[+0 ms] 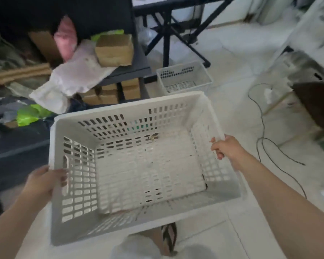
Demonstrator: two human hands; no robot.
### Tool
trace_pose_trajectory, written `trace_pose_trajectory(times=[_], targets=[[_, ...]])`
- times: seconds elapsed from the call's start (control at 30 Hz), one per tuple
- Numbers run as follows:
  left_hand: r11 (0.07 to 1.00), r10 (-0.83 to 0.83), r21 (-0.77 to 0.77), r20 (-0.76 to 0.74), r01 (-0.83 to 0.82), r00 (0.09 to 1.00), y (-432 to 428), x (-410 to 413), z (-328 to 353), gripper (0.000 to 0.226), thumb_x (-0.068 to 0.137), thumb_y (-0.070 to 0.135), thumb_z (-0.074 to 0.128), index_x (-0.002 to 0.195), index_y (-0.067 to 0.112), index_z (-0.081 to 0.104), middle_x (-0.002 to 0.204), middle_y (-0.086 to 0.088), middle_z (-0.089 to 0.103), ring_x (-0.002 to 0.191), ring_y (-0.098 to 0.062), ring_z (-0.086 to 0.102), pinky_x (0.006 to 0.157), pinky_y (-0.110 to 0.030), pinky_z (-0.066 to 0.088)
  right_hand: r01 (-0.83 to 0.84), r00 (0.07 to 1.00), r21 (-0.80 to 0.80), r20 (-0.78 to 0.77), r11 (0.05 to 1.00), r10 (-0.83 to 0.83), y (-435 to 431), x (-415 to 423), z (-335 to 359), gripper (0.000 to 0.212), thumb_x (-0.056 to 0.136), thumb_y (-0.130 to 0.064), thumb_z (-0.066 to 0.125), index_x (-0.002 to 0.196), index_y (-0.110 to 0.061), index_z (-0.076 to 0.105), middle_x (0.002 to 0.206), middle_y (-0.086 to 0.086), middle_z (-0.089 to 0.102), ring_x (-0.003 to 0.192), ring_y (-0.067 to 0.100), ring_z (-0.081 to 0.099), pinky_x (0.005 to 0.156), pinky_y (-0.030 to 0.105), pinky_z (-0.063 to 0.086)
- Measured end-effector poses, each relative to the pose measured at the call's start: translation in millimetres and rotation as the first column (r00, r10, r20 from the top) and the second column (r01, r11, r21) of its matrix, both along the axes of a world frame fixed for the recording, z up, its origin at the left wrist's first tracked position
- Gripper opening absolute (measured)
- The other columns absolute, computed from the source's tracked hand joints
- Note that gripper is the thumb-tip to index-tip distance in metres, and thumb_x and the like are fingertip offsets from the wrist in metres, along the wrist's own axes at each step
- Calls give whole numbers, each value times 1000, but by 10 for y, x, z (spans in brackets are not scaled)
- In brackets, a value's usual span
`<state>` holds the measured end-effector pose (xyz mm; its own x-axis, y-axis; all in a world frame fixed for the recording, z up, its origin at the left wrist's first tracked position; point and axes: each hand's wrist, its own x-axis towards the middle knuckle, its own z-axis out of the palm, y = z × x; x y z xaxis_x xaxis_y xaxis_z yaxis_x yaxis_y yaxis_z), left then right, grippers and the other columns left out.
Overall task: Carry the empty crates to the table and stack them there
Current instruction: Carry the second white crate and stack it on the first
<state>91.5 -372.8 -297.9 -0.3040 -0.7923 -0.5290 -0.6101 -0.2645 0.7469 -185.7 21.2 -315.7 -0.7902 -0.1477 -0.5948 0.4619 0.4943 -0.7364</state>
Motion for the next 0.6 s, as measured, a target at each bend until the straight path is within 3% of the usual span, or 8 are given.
trace_pose_trajectory(times=[0.1, 0.17, 0.4, 0.5, 0.6], targets=[[978, -207, -10, 28, 207, 978, 343, -791, 6, 7, 76, -3, 64, 74, -3, 57, 57, -17, 52, 36, -18, 50, 48, -30, 44, 152, 988, 1, -29, 988, -152, 710, -181, 48, 21, 74, 9, 56, 77, -12, 57, 53, 3, 45, 39, 14, 37, 43, 23, 35], [951, -306, -19, 54, 308, 950, 555, -1309, -22, 11, 74, 2, 66, 76, -6, 58, 58, -21, 53, 48, -25, 50, 58, -40, 44, 241, 970, 4, -39, 970, -241, 1094, -357, 56, 22, 75, 9, 55, 77, -12, 56, 55, 3, 44, 38, 14, 37, 43, 23, 36], [870, -492, -11, 27, 492, 870, 1249, -3051, -259, 6, 80, 6, 64, 84, 3, 61, 68, -19, 57, 60, -28, 53, 53, -39, 49, 449, 893, 57, -64, 892, -446, 1988, -1423, -107, 21, 75, 9, 54, 79, -11, 58, 57, 5, 46, 45, 19, 37, 46, 25, 34], [867, -498, 24, 25, 497, 867, 1492, -3735, -313, 8, 80, 4, 65, 87, 5, 61, 74, -19, 59, 64, -29, 55, 64, -42, 50, 461, 886, 73, -88, 885, -454, 2201, -2042, -76, 22, 75, 9, 53, 78, -12, 59, 58, 5, 46, 46, 17, 37, 43, 23, 34], [867, -498, 46, 29, 497, 867, 1626, -4397, -313, 14, 81, 3, 63, 94, 4, 60, 76, -17, 58, 66, -28, 54, 66, -42, 48, 470, 880, 92, -122, 878, -459, 2367, -2610, -22, 21, 74, 9, 55, 79, -12, 59, 58, 6, 46, 40, 14, 40, 38, 22, 34]])
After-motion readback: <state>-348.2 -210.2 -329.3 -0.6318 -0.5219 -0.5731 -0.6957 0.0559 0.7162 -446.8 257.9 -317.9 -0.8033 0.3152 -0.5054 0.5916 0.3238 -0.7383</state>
